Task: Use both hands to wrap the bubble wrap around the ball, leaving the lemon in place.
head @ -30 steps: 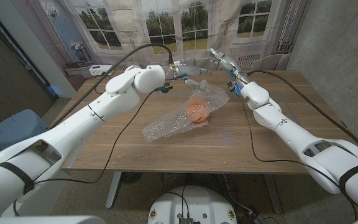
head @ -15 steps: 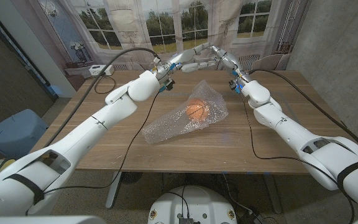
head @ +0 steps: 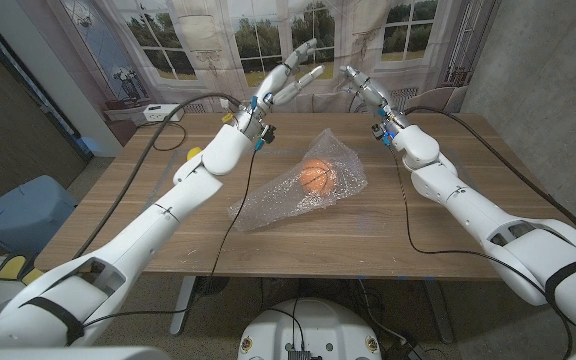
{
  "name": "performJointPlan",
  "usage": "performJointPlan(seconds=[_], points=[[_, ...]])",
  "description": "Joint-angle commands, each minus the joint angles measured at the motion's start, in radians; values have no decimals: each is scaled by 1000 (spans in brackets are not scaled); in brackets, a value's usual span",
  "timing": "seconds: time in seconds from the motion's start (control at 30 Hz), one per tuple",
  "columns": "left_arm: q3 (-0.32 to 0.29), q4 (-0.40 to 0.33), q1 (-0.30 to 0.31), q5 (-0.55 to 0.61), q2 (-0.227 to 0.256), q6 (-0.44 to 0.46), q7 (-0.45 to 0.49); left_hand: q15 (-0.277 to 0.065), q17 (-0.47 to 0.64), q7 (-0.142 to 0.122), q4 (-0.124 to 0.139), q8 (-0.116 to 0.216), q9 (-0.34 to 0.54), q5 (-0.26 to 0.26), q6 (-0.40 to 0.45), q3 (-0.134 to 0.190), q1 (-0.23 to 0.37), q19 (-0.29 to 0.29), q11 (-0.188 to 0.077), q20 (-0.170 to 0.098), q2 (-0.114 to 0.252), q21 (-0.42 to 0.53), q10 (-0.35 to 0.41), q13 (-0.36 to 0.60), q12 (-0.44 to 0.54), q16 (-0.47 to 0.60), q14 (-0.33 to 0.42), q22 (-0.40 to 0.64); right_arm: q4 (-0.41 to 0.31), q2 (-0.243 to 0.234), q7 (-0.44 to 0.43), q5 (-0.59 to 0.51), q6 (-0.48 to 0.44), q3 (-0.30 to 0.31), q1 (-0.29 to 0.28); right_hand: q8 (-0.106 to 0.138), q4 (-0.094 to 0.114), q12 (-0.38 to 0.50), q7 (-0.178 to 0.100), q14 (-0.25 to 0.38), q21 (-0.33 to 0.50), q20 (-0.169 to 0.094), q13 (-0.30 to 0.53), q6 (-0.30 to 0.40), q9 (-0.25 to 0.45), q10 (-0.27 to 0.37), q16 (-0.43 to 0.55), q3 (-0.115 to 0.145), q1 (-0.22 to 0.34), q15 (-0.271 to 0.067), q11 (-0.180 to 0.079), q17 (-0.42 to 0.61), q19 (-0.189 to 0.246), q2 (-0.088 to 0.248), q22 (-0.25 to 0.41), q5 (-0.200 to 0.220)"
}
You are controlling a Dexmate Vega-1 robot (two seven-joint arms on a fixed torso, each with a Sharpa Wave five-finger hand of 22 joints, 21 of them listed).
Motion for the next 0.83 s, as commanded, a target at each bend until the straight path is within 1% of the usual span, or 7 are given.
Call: performJointPlan(seconds=[0.03,0.2,0.37,0.47,0.57,0.67,0.83], points=[[-73,-41,105,-178,0,-41,38,6,-1,-15,20,3,0,2,3,-24,-47,-22,-9,4,-11,-15,-1,-16,6,-3,-22,4,-34,-2,-12,52,-23,39,-21,-3,2,1,-4,-2,-8,-13,1,10,2,6,1,-11,-9,-1,-1,-1,-3,-2,3,6],[-101,-66,150,-267,21,-33,7,11,-2,-19,32,2,0,6,4,-39,-76,-39,-14,5,-18,-28,-10,-29,3,-6,-40,4,-54,-1,-26,86,-35,62,-40,-2,3,3,-5,0,-13,-36,-1,16,1,13,2,-15,-13,-23,3,-8,-1,-2,3,8],[-128,-83,190,-354,49,-26,-32,12,-3,-21,40,1,-1,10,3,-49,-98,-54,-13,7,-20,-40,-23,-40,0,-6,-52,4,-104,-13,-76,88,-81,78,-64,3,4,6,-5,1,-30,-31,-4,31,0,24,2,-19,-18,-27,6,-15,-30,-3,3,10],[-141,-79,208,-407,63,-34,-65,13,-3,-21,42,1,-1,12,4,-51,-103,-57,-13,6,-20,-42,-24,-43,1,-6,-54,5,-147,-29,-128,68,-119,85,-81,3,5,7,-4,0,-44,-30,-5,37,0,31,2,-21,-22,-28,7,-19,-54,-2,3,11],[-155,-77,231,-442,71,-35,-76,14,-3,-22,46,1,-2,14,4,-56,-114,-62,-9,5,-20,-47,-25,-48,2,-6,-59,5,-183,-43,-183,45,-164,90,-93,2,8,8,-3,-8,-78,-33,-8,46,0,41,-1,-27,-31,-49,9,-29,-116,-1,3,14],[-168,-76,250,-472,85,-23,-85,14,-3,-21,49,1,-2,15,5,-58,-121,-64,-9,6,-19,-49,-25,-52,2,-5,-60,5,-191,-36,-219,40,-183,94,-98,2,9,9,-1,-17,-96,-35,-9,50,0,47,-4,-29,-35,-52,9,-34,-149,1,2,16],[-187,-54,261,-516,86,-28,-97,15,-3,-21,53,-1,-2,18,-2,-64,-134,-72,-1,7,-17,-56,-31,-59,1,-5,-66,5,-158,-3,-228,36,-150,85,-88,1,10,10,1,-17,-96,-31,-10,52,0,53,-3,-30,-38,-44,14,-38,-138,4,2,17]])
